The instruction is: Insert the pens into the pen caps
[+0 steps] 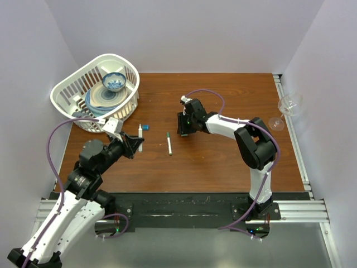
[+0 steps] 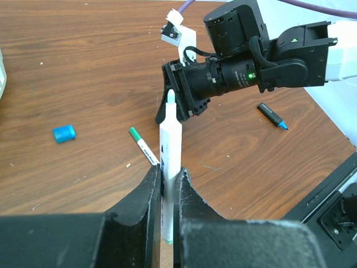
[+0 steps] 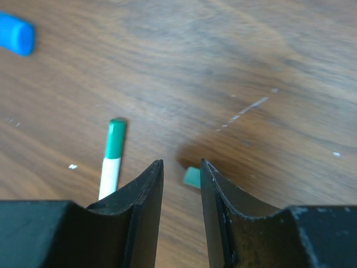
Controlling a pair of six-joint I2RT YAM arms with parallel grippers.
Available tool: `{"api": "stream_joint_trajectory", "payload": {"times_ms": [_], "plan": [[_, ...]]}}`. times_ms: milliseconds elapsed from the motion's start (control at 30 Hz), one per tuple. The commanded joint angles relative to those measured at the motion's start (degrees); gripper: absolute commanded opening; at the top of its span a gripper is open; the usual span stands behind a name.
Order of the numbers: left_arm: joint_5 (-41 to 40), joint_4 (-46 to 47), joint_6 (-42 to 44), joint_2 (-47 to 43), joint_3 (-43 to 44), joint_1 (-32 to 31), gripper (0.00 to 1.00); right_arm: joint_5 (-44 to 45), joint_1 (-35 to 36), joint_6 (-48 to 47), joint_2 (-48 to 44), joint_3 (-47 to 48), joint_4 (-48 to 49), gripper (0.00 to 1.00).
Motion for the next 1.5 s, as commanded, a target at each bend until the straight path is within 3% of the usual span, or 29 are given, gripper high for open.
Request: {"api": "stream_joint_trajectory", "payload": {"times_ms": [0,433,600,800,1000,1233,1467], "plan": [[-0.19,0.74,1.77,0.25,0.86,-0.19,0.0,-5.8,-0.04,-3.45,-0.04,0.58,0.5,0.36],[-0.19,0.65,1.59,-0.19,0.86,-0.19,0.0,-5.19,-0.04,-6.44,-3.28,-1.17,-5.74,0.36],[-0.28,0.56,1.59,-0.45,0.86,-0.19,0.0,-4.48,-0.04,-1.18,-6.37,-1.18,-7.4,0.37],[0.16,0.83,1.5,-0.81,0.68,-0.19,0.0,4.12,0.13,8.68,-6.2,2.43,-14.0,0.37],[0.51,0.83,1.5,-0.89,0.68,-0.19,0.0,14.14,0.92,5.52,-3.12,8.75,-21.21,0.37],[-0.37,0.74,1.15,-1.68,0.5,-0.19,0.0,13.54,1.8,1.91,2.32,16.48,-25.52,0.37],[-0.46,0.56,1.15,-1.51,0.5,-0.2,0.0,16.16,3.38,-0.37,4.26,17.46,-27.63,0.36]]}}
